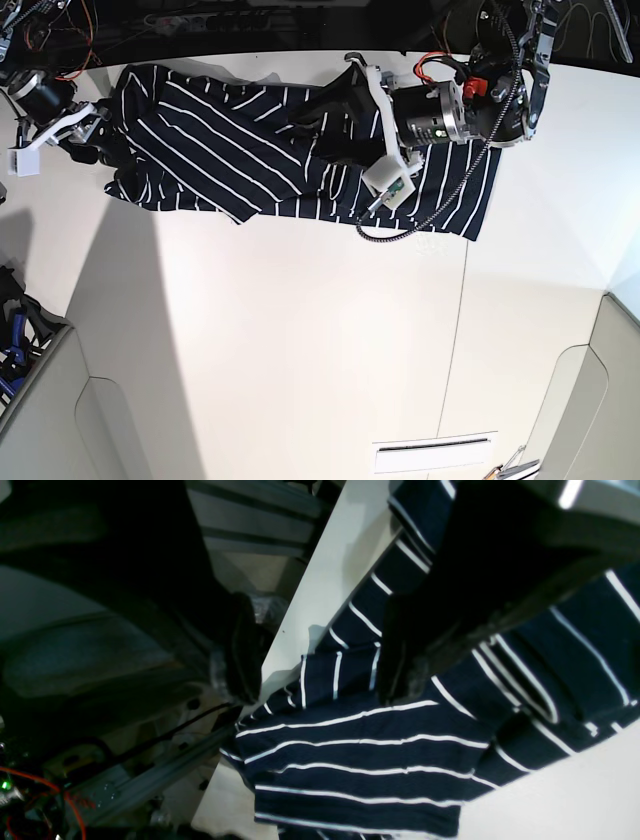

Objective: Fold the T-shirt properly

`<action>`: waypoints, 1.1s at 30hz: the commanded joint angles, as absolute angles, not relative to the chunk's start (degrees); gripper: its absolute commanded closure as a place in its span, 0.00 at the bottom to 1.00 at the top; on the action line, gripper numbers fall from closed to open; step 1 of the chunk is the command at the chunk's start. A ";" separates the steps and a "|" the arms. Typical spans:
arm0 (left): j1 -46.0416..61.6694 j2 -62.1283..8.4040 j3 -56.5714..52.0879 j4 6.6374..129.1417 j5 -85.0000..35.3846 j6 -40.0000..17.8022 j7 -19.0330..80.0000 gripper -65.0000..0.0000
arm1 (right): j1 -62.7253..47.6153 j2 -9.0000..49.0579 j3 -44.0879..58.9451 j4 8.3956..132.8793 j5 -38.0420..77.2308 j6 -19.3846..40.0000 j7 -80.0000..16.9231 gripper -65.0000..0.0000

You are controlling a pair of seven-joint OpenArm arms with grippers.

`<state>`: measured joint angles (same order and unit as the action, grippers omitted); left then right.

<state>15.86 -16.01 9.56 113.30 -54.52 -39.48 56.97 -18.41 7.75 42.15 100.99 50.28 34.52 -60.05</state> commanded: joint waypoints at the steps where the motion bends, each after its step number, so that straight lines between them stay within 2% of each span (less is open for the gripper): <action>1: 15.57 -16.03 9.41 114.19 -55.90 -40.00 55.96 0.39 | -18.24 8.56 42.37 101.06 51.44 34.70 -58.89 0.36; 10: 15.57 -16.03 9.41 114.19 -55.86 -40.00 55.96 0.39 | -15.57 8.54 35.46 91.83 51.62 34.74 -58.30 0.36; 20: 15.55 -16.05 6.33 114.19 -55.90 -40.00 55.96 0.39 | -15.59 8.54 26.63 91.53 51.37 34.72 -58.28 0.37; 22: 15.55 -16.05 4.21 114.21 -56.01 -40.00 55.96 0.39 | -15.59 8.54 26.65 91.53 51.24 34.74 -58.22 0.45; 24: 15.55 -16.05 1.52 114.21 -57.28 -40.00 56.01 0.39 | -15.57 8.56 26.65 91.55 49.36 34.74 -57.21 0.68; 26: 15.55 -16.05 -1.43 114.26 -59.00 -40.00 56.47 0.39 | -15.57 8.60 26.65 91.55 46.15 34.74 -55.86 0.96; 27: 15.55 -16.05 -2.85 114.30 -59.48 -40.00 56.88 0.39 | -15.57 8.82 26.65 91.55 44.91 34.74 -55.72 1.00; 33: 15.57 -16.05 -9.58 114.32 -59.55 -40.00 59.92 0.39 | -15.55 12.97 28.88 91.55 43.53 34.72 -55.48 1.00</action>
